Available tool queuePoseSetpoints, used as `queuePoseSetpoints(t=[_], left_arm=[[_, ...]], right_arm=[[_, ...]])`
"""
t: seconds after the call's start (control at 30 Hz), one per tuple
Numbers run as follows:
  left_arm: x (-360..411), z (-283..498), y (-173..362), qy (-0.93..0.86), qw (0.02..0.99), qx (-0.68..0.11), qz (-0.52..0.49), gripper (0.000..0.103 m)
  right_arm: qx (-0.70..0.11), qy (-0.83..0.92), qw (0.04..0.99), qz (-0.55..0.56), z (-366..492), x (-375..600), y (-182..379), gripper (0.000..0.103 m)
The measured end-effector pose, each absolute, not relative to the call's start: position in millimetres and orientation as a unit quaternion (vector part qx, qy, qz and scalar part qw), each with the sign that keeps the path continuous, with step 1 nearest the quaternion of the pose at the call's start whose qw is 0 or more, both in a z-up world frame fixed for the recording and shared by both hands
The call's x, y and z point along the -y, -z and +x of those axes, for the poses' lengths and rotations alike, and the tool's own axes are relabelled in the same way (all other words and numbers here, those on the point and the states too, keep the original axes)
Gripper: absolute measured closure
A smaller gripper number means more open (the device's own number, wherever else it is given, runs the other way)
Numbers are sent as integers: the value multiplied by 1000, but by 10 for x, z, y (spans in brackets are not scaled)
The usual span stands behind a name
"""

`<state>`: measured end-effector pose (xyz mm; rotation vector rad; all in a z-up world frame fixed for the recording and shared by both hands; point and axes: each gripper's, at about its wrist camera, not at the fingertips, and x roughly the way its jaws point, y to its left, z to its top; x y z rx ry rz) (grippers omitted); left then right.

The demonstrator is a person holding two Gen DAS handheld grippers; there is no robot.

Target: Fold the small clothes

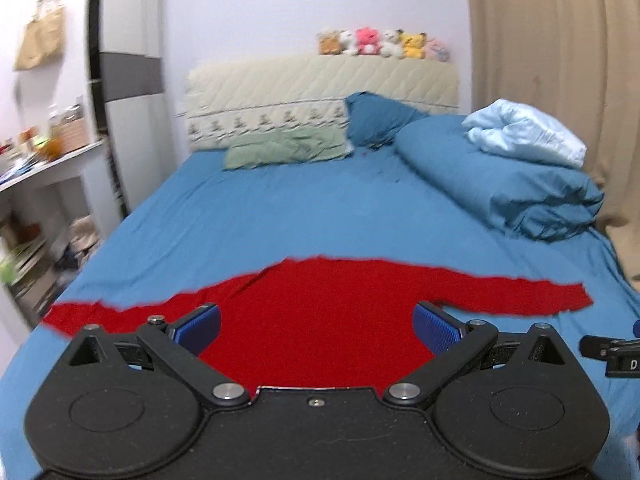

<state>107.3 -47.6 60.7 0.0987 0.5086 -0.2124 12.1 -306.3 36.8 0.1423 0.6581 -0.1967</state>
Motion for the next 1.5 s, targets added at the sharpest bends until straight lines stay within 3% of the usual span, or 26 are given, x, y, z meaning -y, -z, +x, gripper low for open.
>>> queuePoseSetpoints(t=[0.27, 0.63, 0.87, 0.9, 0.97, 1.0, 1.1, 1.27, 1.5], left_arm=[[1040, 2460, -125, 135, 942, -304, 52, 0], [1443, 3858, 949, 148, 906, -395, 40, 0], [1582, 4418, 1547, 146, 892, -427, 41, 0], [1577, 4463, 1609, 145, 890, -431, 39, 0], [1573, 4563, 1711, 144, 882, -448, 32, 0], [1560, 4604, 1755, 144, 878, -456, 29, 0], [1536, 4602, 1728, 148, 878, -453, 43, 0], [1321, 4483, 1369, 139, 890, -432, 51, 0], [557, 4295, 733, 111, 907, -403, 53, 0]], right_arm=[[-279, 151, 934, 162, 894, 4388, 159, 0], [-307, 238, 891, 235, 1724, 5358, 1394, 1], [-291, 270, 878, 266, 2069, 5719, 1789, 23], [-283, 278, 879, 265, 2117, 5751, 1805, 31], [-274, 289, 874, 277, 2193, 5823, 1816, 47], [-272, 297, 870, 285, 2214, 5855, 1813, 63], [-256, 311, 864, 302, 2236, 5877, 1743, 80], [-238, 288, 886, 277, 2420, 5569, 1205, 81], [-207, 68, 941, 258, 3160, 4167, 170, 82]])
